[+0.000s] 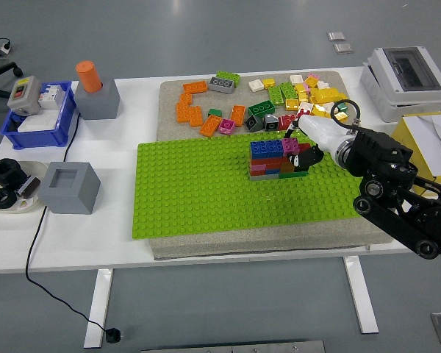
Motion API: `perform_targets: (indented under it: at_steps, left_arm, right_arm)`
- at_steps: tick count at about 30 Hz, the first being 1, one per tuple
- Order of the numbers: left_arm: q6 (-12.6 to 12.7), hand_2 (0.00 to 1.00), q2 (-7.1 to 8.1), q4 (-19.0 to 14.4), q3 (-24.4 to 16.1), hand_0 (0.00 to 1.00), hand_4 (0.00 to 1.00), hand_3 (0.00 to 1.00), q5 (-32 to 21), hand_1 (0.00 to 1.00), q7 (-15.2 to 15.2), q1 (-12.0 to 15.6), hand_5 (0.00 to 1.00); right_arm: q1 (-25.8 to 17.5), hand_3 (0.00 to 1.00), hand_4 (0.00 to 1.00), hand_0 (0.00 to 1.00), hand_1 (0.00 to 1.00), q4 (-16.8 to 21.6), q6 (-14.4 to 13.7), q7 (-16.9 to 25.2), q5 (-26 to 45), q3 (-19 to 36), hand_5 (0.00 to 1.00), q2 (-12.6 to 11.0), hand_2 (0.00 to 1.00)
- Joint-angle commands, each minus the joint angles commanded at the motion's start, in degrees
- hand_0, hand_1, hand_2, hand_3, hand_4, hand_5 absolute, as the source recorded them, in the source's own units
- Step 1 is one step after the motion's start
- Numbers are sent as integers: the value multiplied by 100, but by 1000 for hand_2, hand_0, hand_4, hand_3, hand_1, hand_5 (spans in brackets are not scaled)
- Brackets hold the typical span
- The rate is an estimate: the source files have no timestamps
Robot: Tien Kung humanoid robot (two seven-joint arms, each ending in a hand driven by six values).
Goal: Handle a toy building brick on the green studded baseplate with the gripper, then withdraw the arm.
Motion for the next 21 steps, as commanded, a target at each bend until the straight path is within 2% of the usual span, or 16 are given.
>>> perform_targets:
  at_steps: [7, 21]
  left_arm:
    - [1, 549, 8, 0, 14, 630, 617, 578, -5, 587, -7, -6, 219]
    - [2, 548, 14, 0, 13, 629, 615, 578, 0, 587, -18, -19, 220]
  right_arm:
    - [5, 670, 663, 906, 868, -6, -15, 12, 7, 12, 126, -7, 898]
    - [25, 671, 681, 907, 868, -8, -32, 28, 41, 19, 140, -13, 898]
